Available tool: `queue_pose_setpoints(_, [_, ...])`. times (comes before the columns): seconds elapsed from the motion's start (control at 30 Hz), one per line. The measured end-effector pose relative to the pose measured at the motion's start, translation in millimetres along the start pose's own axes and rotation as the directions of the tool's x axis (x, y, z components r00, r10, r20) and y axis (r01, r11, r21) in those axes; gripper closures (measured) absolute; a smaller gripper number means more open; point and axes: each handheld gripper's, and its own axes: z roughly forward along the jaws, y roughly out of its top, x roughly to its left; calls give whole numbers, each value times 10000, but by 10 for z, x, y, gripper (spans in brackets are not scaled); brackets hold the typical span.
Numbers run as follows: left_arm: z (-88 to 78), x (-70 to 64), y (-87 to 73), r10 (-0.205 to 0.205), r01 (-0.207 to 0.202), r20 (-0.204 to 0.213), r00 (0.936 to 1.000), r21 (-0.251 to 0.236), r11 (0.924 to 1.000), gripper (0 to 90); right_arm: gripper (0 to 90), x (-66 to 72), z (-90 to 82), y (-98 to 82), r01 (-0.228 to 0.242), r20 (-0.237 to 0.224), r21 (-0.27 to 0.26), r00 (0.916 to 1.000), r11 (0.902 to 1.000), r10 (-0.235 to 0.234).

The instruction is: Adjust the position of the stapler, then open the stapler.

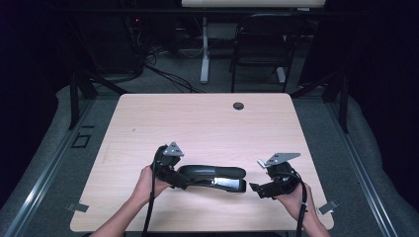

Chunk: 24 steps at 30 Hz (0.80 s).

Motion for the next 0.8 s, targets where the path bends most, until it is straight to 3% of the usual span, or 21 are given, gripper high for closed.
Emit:
queue_pose_setpoints(0.27, [-23,-190,15,18,-20,-62,10000,-257,9997,2,147,19,94,-17,234,-174,464,9996,9986,-227])
queue_pose_setpoints(0.37, [-66,-263,27,87,-96,-138,9999,-659,9978,2,152,31,132,-19,447,-242,631,9988,9970,-432])
queue_pose_setpoints(0.4, [-89,-295,28,-63,75,130,9999,-973,9952,4,153,38,136,-23,441,-228,620,9988,9971,-428])
queue_pose_setpoints(0.47, [-91,-349,25,-112,146,328,9994,-1058,9943,6,155,44,129,-22,493,-252,652,9985,9967,-477])
queue_pose_setpoints(0.67, [-43,-500,37,317,-276,416,9986,-967,9949,33,165,57,139,-15,613,-242,696,9979,9957,-597])
queue_pose_setpoints(0.8, [49,-582,29,656,-613,607,9960,-707,9956,156,192,66,180,-31,740,-258,787,9971,9941,-721])
